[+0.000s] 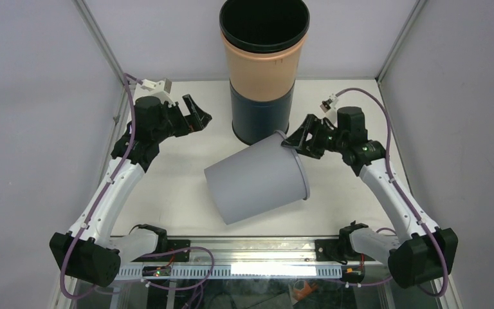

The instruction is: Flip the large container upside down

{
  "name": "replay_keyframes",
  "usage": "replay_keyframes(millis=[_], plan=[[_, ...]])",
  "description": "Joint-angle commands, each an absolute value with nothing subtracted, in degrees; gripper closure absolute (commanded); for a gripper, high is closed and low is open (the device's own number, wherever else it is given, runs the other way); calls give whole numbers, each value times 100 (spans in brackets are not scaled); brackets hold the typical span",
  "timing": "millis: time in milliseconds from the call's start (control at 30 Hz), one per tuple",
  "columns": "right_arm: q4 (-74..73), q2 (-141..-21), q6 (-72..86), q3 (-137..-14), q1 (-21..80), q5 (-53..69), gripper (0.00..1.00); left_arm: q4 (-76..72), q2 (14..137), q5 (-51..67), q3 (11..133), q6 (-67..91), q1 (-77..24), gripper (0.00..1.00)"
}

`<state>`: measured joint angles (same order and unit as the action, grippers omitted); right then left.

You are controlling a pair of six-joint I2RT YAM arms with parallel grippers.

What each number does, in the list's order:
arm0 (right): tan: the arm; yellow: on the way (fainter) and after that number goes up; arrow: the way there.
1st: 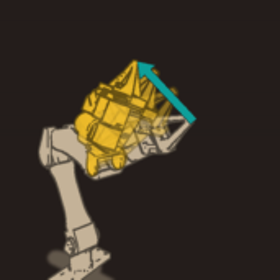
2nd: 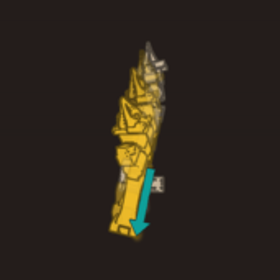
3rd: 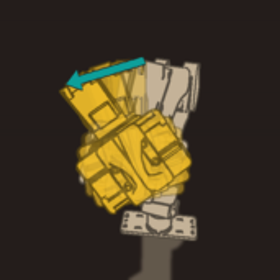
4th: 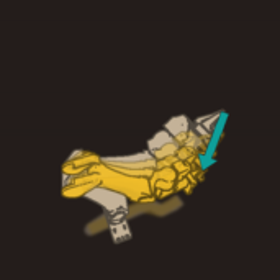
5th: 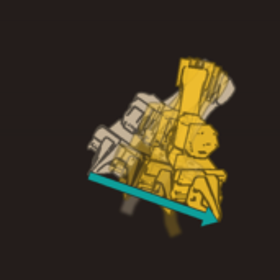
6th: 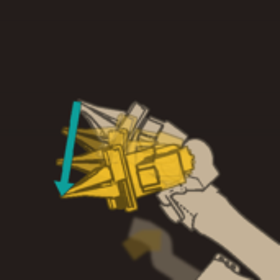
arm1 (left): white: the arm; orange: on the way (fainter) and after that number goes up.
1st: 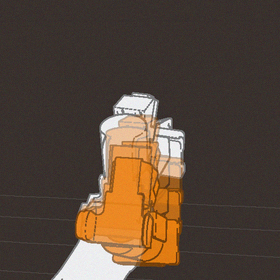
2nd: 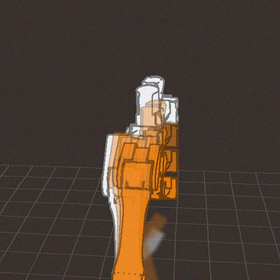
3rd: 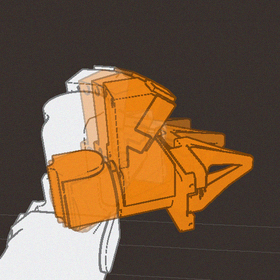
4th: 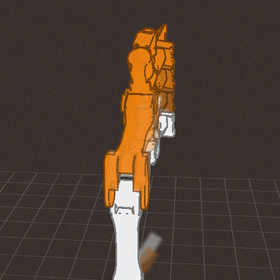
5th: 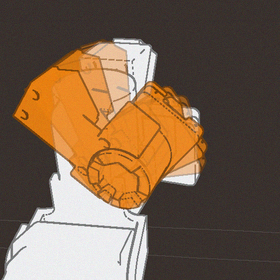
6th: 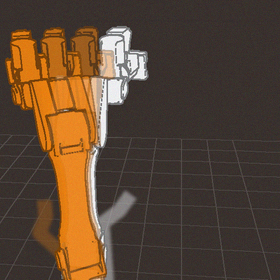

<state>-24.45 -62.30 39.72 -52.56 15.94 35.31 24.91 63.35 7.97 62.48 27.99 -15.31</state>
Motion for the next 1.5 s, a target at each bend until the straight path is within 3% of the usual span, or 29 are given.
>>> replay_keyframes(millis=[0,200,367,567,733,967,1200,1467], plan=[[-4118,-6344,2423,-6254,1697,2367,30,2671,6231,1292,6342,2769,-1517,1],[-5015,-6547,1722,-6913,2145,1297,33,2921,6174,1892,6128,3077,-1516,1],[-5210,-6664,1535,-7190,2405,1026,39,3379,6030,1690,6138,3010,-1511,1],[-5437,-6835,1440,-7419,2507,608,56,4463,6272,1494,6700,2734,-1518,1],[-5603,-6877,1467,-7633,2505,483,56,5470,6460,1301,7056,2630,-1516,1],[-5856,-7044,1411,-7749,2507,81,51,5238,6070,1727,6594,2958,-1525,2],[-5902,-7022,1356,-7881,2553,-37,71,4918,5875,2047,6156,3077,-1530,7],[-5828,-7145,1312,-7806,2584,-83,72,4394,5770,2519,5579,3427,-1688,17]])
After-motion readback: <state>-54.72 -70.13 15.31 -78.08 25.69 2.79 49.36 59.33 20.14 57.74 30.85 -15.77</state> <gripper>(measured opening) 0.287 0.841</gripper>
